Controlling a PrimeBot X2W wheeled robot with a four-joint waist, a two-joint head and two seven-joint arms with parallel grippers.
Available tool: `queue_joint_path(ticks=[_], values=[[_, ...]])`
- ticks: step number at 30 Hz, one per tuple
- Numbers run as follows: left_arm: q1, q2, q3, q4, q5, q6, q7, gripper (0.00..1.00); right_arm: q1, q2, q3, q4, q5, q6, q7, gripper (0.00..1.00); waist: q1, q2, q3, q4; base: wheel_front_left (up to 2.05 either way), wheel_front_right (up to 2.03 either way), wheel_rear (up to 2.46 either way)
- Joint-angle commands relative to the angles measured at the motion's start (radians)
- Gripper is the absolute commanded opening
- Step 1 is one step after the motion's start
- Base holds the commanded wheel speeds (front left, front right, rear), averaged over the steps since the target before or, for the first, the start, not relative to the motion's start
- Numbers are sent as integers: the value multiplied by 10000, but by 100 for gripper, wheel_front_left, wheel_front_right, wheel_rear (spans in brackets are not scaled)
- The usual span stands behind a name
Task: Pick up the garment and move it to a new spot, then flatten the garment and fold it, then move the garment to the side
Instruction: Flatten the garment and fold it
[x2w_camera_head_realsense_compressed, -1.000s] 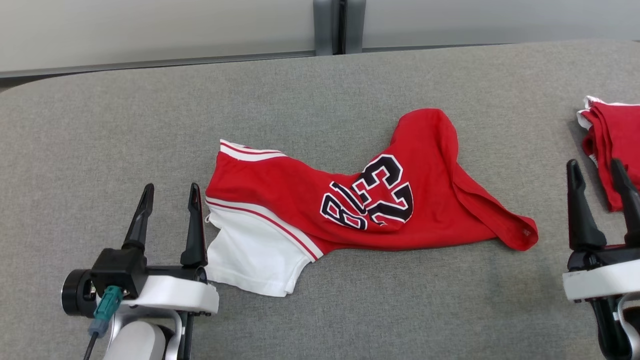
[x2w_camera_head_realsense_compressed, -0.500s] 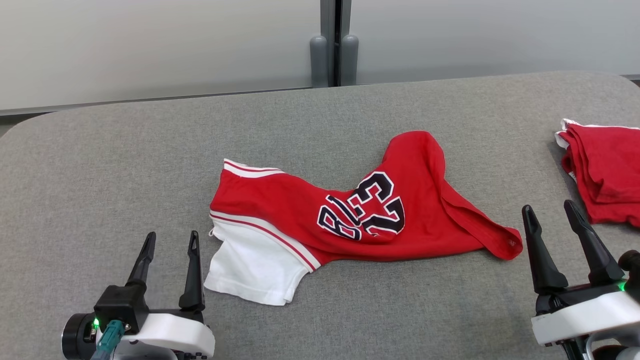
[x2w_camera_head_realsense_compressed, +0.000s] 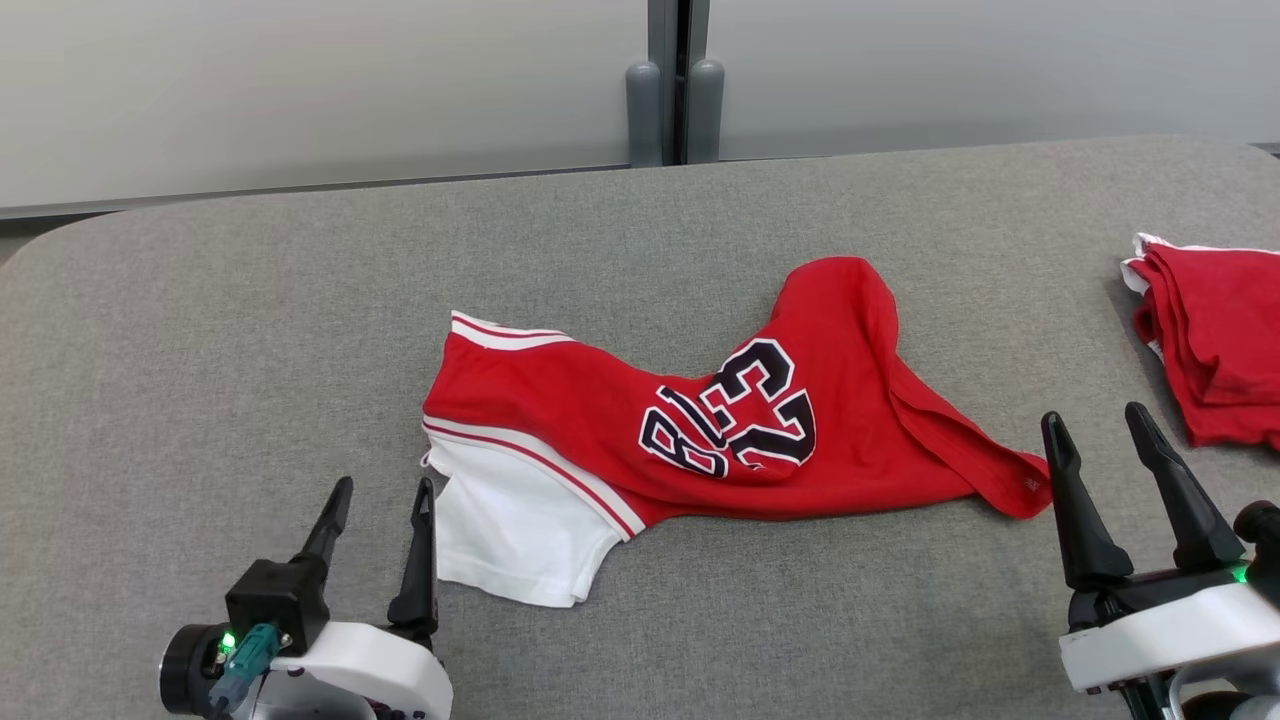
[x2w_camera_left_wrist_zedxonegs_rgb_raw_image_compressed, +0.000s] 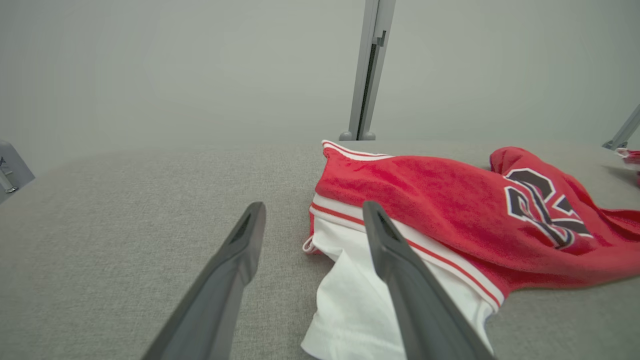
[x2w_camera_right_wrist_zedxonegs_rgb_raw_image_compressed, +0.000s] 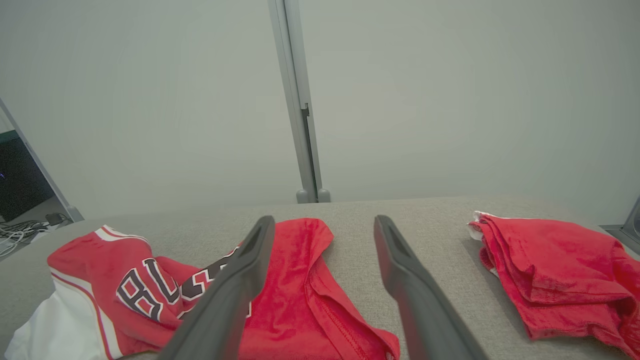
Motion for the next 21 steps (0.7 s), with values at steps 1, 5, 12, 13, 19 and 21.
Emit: queue_joint_path(ticks=[1, 5, 12, 13, 19, 21], values=[[-179, 21, -128, 291, -157, -208, 237, 100, -93, 34, 13, 3, 45, 0, 31, 100, 1, -1, 87, -19, 0, 0, 0], [-424, -110, -341, 1195, -470, -613, 598, 100, -138, 73, 120, 116, 150, 0, 44, 100, 1, -1, 298, -98, 0, 0, 0], [-682, -371, -387, 2603, -964, -992, 757, 86, -228, 92, 177, 309, 285, 0, -56, 100, 1, -1, 591, -303, 0, 0, 0], [-715, -404, -402, 2758, -1002, -1054, 746, 34, -228, 90, 174, 347, 321, 0, -67, 100, 1, -1, 637, -318, 0, 0, 0], [-1037, -492, -312, 3453, -1108, -1150, 360, 0, -67, -44, 52, 953, 380, 0, -8, 100, 1, -1, 834, -328, 0, 0, 0], [-1141, -515, -328, 3568, -1097, -1136, 282, 0, 21, -125, 22, 1377, 420, 0, 44, 100, 1, -1, 908, -275, 0, 0, 0]])
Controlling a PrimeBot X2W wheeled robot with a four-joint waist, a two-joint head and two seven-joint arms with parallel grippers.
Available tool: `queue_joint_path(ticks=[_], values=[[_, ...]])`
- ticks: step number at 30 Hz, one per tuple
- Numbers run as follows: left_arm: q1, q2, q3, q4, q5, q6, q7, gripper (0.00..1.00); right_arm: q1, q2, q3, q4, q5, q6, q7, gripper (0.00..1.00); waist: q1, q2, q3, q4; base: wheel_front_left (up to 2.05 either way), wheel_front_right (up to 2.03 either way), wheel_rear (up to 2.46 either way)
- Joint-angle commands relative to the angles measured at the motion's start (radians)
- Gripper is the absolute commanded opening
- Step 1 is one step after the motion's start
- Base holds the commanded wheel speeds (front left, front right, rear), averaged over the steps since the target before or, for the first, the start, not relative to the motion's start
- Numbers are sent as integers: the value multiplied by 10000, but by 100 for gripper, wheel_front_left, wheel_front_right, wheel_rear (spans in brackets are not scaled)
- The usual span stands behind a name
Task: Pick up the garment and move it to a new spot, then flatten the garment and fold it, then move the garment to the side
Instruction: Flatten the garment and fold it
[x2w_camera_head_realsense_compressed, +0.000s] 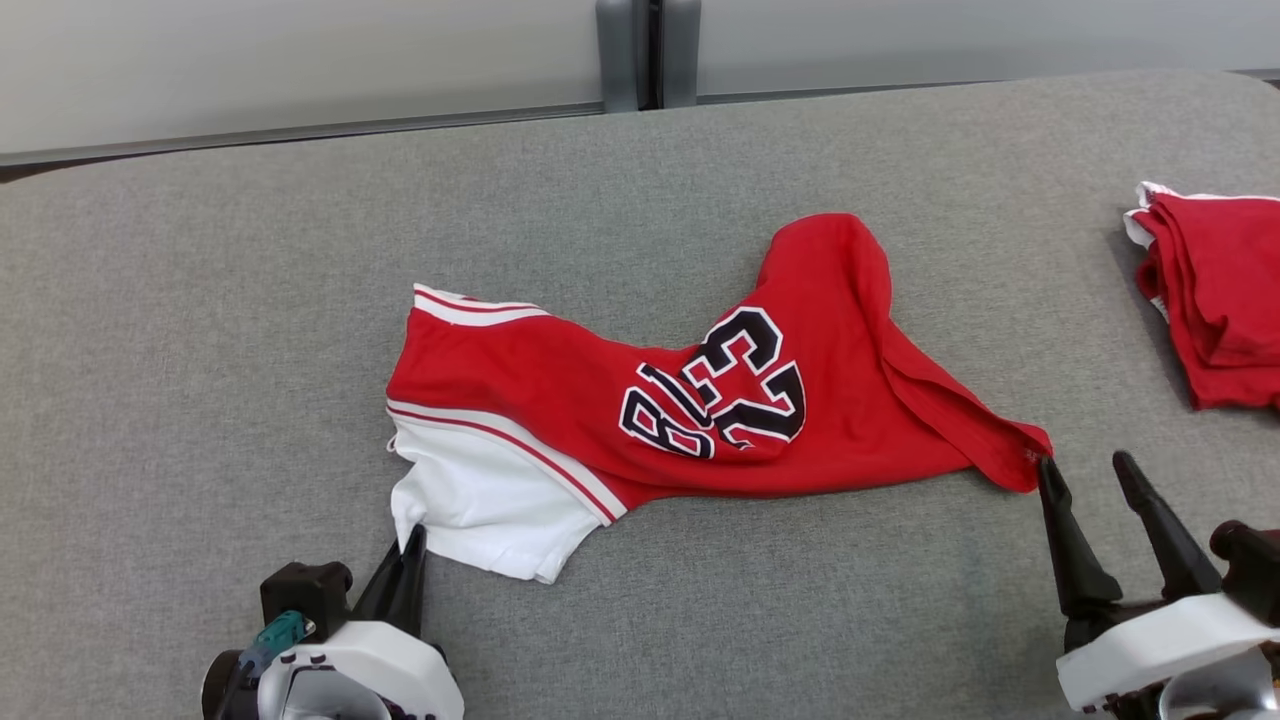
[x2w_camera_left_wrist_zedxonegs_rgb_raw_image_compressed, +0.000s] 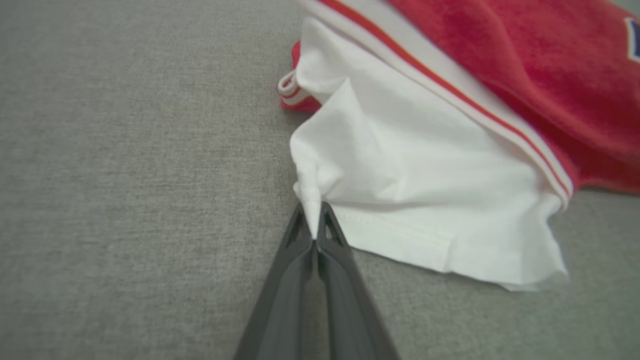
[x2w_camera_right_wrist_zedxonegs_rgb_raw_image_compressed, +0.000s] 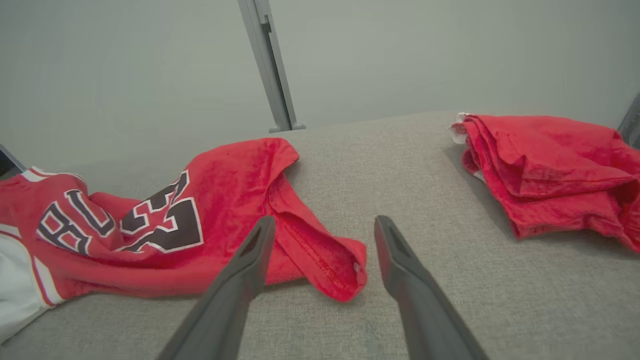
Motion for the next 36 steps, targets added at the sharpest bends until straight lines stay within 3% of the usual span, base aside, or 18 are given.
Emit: queue_joint_path(ticks=[1, 12, 13, 14, 21, 31, 36], values=[[-203, 24, 38, 111, 23, 33, -38, 0, 92, -59, -36, 258, 114, 0, -2, 100, 0, 0, 93, 72, 0, 0, 0], [-829, -201, -77, 473, 93, -2, -469, 0, -1179, -181, 179, 2705, 636, 0, -764, 100, 0, 0, 720, 341, 0, 0, 0], [-853, -218, -70, 482, 86, -18, -525, 0, -1272, -198, 233, 2832, 714, 0, -757, 44, 0, 0, 743, 357, 0, 0, 0], [-878, -232, -58, 473, 94, -20, -598, 0, -1354, -245, 238, 2929, 770, 0, -835, 0, 0, 0, 760, 375, 0, 0, 0], [-834, -131, 308, -868, 327, 199, -1027, 0, -1443, -385, 285, 2397, 1246, 0, -1240, 0, 0, 0, 685, 415, 0, 0, 0], [-1162, 573, 898, -5540, 1696, 1073, -1093, 0, -2021, -578, -288, -336, 1641, 0, -945, 0, 0, 0, 293, 255, 0, 0, 0], [-1738, 718, 946, -6902, 2009, 1135, -1049, 0, -2606, -583, -729, -1280, 1711, 2, -731, 0, 0, 0, 76, 194, 0, 0, 0]])
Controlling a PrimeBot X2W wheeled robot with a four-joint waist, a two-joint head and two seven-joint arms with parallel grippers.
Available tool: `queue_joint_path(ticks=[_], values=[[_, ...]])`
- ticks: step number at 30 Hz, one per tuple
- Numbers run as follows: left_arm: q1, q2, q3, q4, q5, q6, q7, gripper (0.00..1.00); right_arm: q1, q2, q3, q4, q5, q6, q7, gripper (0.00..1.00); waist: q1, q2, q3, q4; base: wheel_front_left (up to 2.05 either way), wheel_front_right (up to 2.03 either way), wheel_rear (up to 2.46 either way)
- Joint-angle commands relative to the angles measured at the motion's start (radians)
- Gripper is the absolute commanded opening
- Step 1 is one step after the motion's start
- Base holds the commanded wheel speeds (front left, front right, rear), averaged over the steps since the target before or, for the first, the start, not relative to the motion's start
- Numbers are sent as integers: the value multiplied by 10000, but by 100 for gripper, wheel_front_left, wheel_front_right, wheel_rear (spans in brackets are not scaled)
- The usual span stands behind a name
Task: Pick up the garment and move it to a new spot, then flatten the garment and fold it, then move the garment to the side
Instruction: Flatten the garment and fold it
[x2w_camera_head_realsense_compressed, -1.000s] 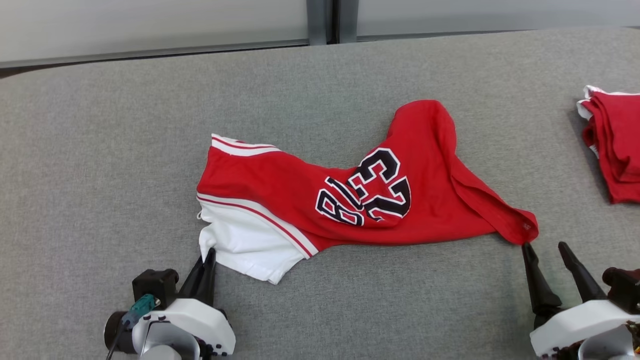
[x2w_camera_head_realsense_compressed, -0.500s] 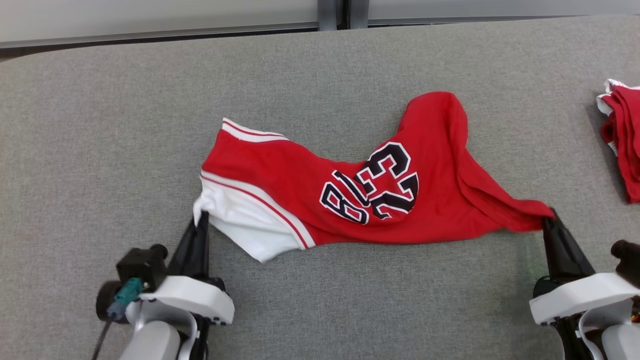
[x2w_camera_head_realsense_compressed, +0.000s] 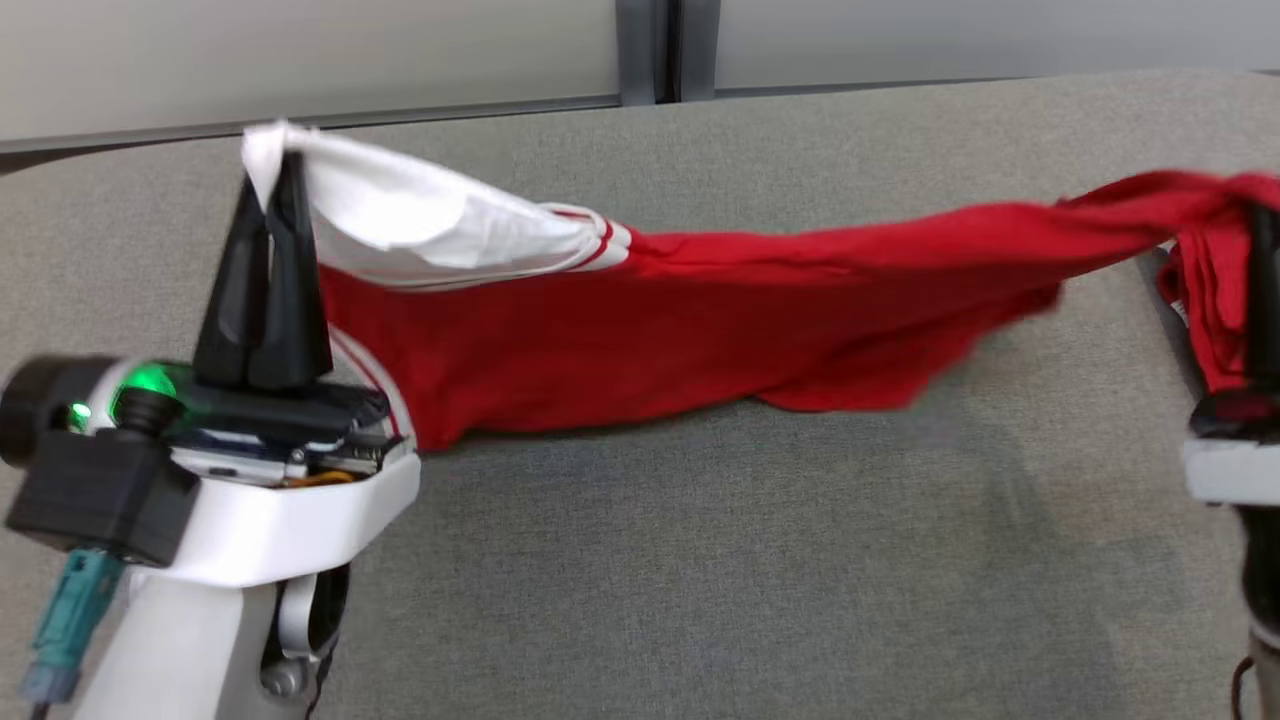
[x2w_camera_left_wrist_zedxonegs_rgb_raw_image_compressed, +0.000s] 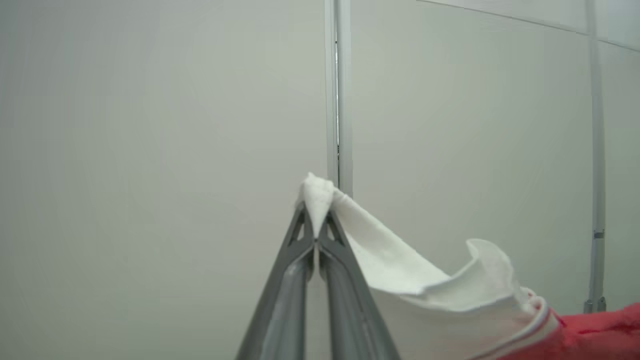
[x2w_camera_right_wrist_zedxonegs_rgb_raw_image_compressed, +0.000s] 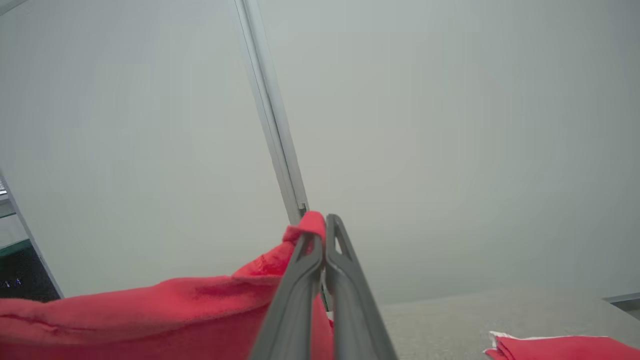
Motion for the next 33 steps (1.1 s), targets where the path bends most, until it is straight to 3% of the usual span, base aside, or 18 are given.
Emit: queue_joint_path(ticks=[1, 9, 17, 25, 33], values=[[-272, 34, 17, -142, 81, 15, 20, 0, -160, -46, -115, -148, -5, 0, 73, 0, 0, 0, -78, -26, 0, 0, 0], [-1947, 302, -111, -1538, 368, -262, 727, 0, -1061, 78, -883, -1896, -198, 0, 593, 0, 0, 0, -494, -107, 0, 0, 0], [-3057, 214, -204, -1321, -65, -564, 1228, 0, -1595, 280, -1171, -2167, -69, 0, 1114, 0, 0, 0, -298, -121, 0, 0, 0], [-5509, -188, -248, 768, -525, -1104, 1195, 0, -3607, -67, -1042, -1040, 306, 0, 1260, 0, 0, 0, 831, -35, 0, 0, 0], [-9157, -693, -104, 4358, -571, -1567, 567, 0, -7362, -385, -14, 1564, 795, 2, 800, 0, 0, 0, 2171, -91, 0, 0, 0]])
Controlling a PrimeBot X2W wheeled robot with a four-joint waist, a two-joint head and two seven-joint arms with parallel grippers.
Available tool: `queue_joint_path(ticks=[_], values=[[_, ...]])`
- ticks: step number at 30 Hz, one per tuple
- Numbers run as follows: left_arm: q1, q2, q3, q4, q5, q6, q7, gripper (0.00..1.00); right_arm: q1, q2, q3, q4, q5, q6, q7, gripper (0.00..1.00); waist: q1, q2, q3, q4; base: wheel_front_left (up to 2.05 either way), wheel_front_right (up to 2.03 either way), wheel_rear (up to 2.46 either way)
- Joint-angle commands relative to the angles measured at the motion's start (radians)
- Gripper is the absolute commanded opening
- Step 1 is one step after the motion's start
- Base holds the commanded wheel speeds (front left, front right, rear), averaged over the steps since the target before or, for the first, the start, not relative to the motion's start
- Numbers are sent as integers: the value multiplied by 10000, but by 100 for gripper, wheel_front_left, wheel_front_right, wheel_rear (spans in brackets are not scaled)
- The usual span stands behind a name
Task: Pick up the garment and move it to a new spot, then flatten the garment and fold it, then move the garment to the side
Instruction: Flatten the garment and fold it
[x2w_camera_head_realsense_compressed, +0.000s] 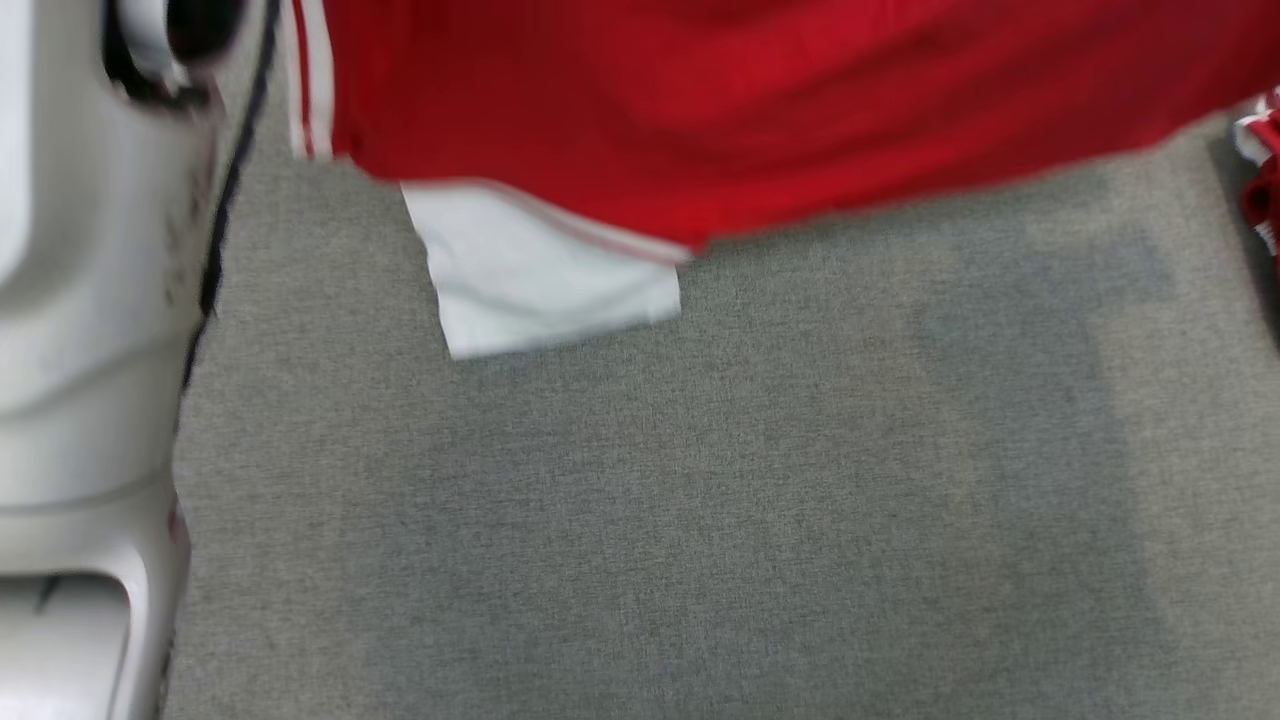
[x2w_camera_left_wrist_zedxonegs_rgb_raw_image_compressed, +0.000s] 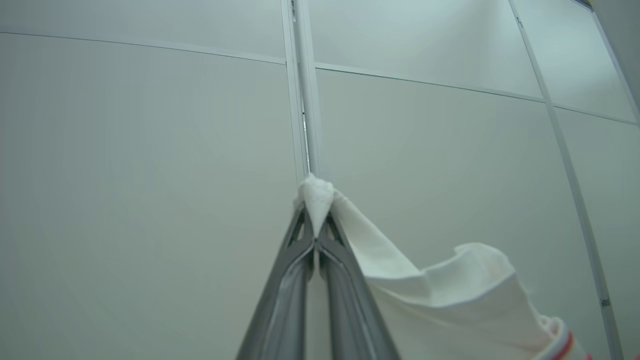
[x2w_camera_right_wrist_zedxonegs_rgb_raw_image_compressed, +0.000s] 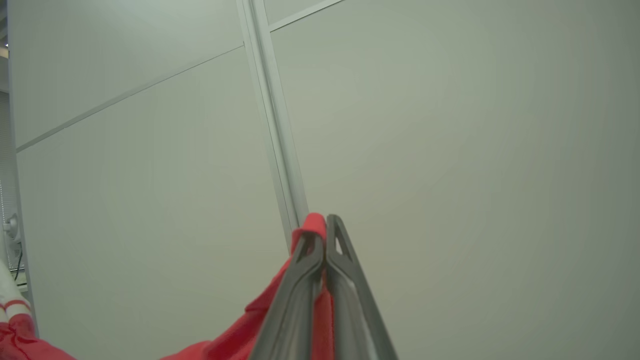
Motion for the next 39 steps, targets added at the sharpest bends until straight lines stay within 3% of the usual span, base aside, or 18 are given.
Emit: queue_joint_path(ticks=[1, 7, 11, 15, 22, 27, 31, 39], values=[[-915, -57, 161, 885, -21, -98, -248, 0, -959, -2, 361, 730, 108, 4, -310, 0, 0, 0, 602, -67, 0, 0, 0], [-3009, -147, 613, 3383, 136, -265, -704, 0, -3442, 337, 1814, 3344, 391, 2, -1696, 0, 0, 0, 809, -450, 0, 0, 0], [-3525, -187, 713, 4370, 297, -324, -738, 0, -4172, 511, 2622, 4679, 544, 4, -2203, 0, 0, 0, 881, -560, 0, 0, 0], [-3227, -365, 1009, 5721, 400, -365, -747, 0, -4675, 624, 4127, 6775, 839, 2, -2529, 0, 0, 0, 1061, -574, 0, 0, 0], [-2000, -781, 1445, 7156, 100, -536, -752, 0, -4290, 753, 5701, 8938, 1361, 2, -2744, 0, 0, 0, 1519, -248, 0, 0, 0], [-543, -977, 1840, 7628, -137, -675, -753, 0, -3156, 767, 6321, 9464, 2118, 2, -3095, 0, 0, 0, 1549, -66, 0, 0, 0], [960, -1054, 2387, 7227, -275, -805, -753, 0, -1704, 645, 6540, 9382, 2705, 2, -3229, 0, 0, 0, 1363, 6, 0, 0, 0], [4500, -1121, 3346, 5300, -570, -983, -754, 0, 1561, 429, 5478, 7378, 2757, 2, -3226, 0, 0, 0, 591, -82, 0, 0, 0]])
